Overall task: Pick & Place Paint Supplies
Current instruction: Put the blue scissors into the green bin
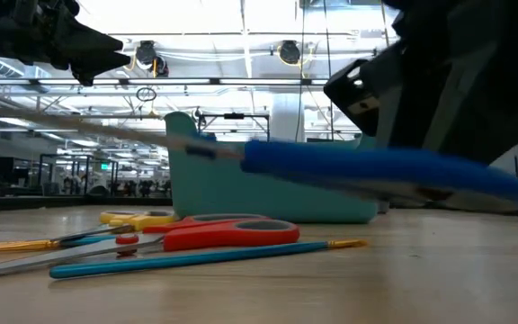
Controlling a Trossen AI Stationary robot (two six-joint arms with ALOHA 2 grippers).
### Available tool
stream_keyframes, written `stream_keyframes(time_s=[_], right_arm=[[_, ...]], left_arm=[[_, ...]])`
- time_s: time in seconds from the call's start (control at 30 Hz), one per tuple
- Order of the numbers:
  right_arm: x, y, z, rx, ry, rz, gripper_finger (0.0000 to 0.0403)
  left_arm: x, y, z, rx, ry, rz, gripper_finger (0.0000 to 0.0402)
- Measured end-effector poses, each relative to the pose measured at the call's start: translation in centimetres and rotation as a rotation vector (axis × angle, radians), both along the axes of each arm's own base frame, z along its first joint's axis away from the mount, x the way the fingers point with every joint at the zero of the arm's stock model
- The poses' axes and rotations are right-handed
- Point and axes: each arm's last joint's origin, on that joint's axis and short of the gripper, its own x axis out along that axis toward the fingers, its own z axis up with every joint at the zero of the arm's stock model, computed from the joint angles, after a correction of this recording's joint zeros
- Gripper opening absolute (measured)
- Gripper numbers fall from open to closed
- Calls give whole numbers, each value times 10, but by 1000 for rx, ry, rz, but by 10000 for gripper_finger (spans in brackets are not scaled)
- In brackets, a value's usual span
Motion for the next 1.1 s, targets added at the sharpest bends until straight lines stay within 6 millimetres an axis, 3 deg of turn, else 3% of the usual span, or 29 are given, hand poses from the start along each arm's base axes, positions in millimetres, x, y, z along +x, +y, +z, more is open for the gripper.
stream_keyframes(time_s=[0.23,0.6,1.1], right_arm=[[1,0,9,7,-43,19,63],[-11,1,48,63,-272,101,63],[-89,-49,55,283,-732,48,63]], left_arm=[[0,0,0,0,1,0,207],[0,0,0,0,0,0,207],[0,0,0,0,-1,0,207]])
